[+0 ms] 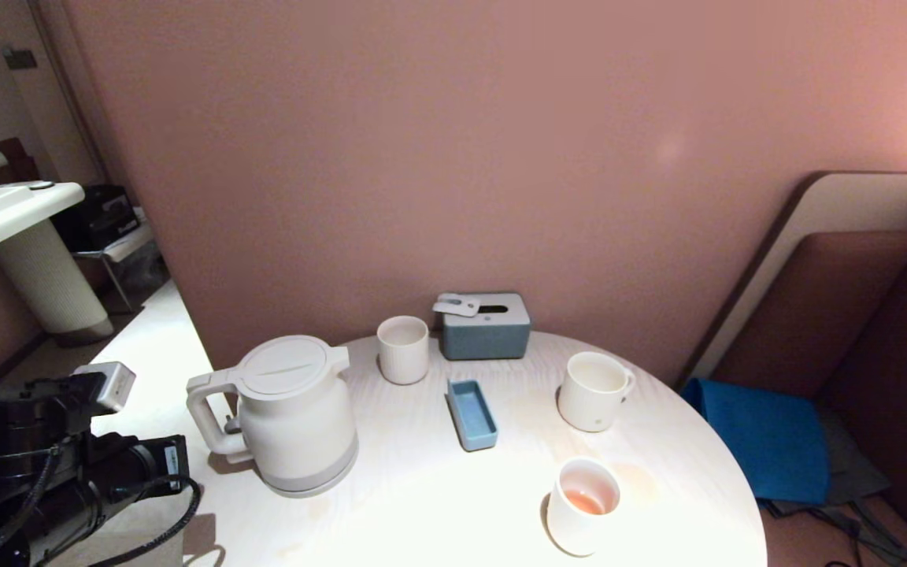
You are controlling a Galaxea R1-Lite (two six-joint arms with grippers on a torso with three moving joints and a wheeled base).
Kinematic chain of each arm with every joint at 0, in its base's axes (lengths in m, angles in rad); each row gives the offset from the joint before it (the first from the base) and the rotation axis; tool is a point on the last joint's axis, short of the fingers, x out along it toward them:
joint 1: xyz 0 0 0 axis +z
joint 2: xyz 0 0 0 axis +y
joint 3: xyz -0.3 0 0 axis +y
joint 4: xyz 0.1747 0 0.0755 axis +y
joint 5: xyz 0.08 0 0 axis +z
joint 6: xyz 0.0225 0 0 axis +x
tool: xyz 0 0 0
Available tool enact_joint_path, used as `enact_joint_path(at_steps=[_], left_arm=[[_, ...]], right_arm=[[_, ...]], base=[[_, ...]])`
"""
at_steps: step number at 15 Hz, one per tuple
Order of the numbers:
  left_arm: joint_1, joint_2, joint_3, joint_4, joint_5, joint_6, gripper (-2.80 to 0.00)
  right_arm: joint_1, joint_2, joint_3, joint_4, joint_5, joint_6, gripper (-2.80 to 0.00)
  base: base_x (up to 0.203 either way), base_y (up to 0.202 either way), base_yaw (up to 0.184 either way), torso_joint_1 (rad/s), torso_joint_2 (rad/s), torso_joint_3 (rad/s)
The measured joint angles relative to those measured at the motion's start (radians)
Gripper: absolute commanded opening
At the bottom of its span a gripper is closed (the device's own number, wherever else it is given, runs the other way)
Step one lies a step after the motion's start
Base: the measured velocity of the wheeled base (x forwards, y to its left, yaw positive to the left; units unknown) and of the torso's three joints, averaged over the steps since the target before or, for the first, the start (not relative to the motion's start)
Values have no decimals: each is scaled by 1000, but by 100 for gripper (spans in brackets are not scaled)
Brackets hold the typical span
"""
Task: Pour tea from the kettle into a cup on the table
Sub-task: Pick up the kettle
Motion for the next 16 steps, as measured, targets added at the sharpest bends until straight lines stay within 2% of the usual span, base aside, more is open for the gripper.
enact_joint_path(at_steps=[8,9,16], left_arm=[[-6,-35,-4,1,-8,-13,-280],[-12,-43,-6,0,-8,-35,0],[-27,-59,9,1,-8,-71,0]], right_arm=[[0,0,0,0,0,0,-280],[0,0,0,0,0,0,-280],[0,0,0,0,0,0,-280]], base=[[0,0,0,0,0,0],[0,0,0,0,0,0],[0,0,0,0,0,0]])
